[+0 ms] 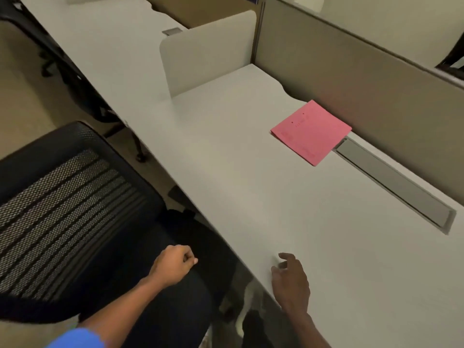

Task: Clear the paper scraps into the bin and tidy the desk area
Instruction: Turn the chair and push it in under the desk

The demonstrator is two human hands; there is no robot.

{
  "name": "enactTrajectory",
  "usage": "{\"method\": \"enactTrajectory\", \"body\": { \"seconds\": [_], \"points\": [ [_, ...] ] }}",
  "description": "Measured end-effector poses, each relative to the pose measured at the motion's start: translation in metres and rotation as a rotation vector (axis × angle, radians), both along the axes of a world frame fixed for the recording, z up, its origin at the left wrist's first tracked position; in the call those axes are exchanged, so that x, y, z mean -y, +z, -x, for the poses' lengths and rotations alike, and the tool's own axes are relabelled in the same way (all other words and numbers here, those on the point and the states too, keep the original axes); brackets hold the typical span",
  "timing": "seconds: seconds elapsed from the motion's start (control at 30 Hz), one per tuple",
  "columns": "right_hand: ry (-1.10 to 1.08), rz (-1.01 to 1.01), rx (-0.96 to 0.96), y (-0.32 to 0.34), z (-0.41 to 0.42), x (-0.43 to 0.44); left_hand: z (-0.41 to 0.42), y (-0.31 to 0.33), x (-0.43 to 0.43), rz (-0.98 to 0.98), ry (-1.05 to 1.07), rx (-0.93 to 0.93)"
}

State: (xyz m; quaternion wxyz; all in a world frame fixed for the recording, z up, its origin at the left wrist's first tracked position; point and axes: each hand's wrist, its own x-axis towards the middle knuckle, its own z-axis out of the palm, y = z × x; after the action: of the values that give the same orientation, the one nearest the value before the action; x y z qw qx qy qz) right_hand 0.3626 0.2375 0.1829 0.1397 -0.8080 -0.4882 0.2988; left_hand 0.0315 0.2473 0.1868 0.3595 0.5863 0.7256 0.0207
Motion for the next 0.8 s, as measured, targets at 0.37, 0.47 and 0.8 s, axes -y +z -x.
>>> {"method": "enactTrajectory", "body": {
  "seconds": [0.37, 0.47, 0.8],
  "points": [
    [0.295, 0.033, 0.116, 0.001, 0.018, 0.083, 0.025, -0.028, 0.115, 0.165, 0.099, 0.011],
    [0.385, 0.029, 0.113, 0.0, 0.016, 0.102, 0.018, -0.032, 0.139, 0.179, 0.124, 0.021],
    [0.654, 0.116, 0.108, -0.006, 0.005, 0.172, -0.022, -0.021, 0.235, 0.189, 0.291, 0.057]
  ]
}}
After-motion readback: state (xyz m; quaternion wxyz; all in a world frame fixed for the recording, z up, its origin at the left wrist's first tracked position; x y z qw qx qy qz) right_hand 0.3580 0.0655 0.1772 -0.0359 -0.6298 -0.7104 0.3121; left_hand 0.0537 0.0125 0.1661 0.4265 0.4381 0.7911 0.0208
